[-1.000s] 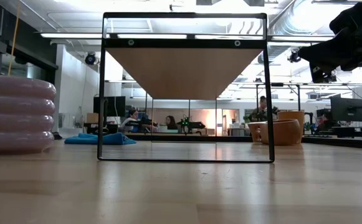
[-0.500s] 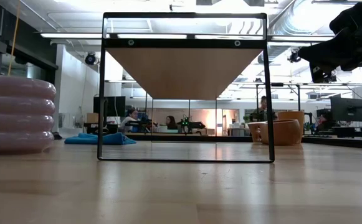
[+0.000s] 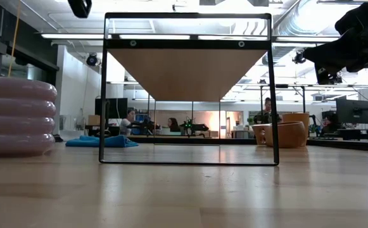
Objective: Stack small to large cups/mugs on shelf
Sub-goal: Put the blue cup on the shelf
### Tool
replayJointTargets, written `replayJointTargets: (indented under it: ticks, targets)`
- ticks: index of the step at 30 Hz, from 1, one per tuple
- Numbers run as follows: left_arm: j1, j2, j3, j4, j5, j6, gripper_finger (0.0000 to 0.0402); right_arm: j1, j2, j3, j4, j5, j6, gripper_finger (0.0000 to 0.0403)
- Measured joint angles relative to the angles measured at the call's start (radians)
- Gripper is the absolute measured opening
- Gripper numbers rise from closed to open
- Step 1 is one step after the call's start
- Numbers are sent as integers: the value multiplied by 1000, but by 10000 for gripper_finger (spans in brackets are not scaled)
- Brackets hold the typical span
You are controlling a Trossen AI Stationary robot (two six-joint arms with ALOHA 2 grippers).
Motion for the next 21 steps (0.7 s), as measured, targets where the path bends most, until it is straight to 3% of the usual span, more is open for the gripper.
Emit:
replayJointTargets:
  ticks: [5,21]
  targets:
    - [0,0,-43,75,17,-15,0,0,0,0,0,0,0,0]
    - [0,1,-44,84,64,-18,0,0,0,0,0,0,0,0]
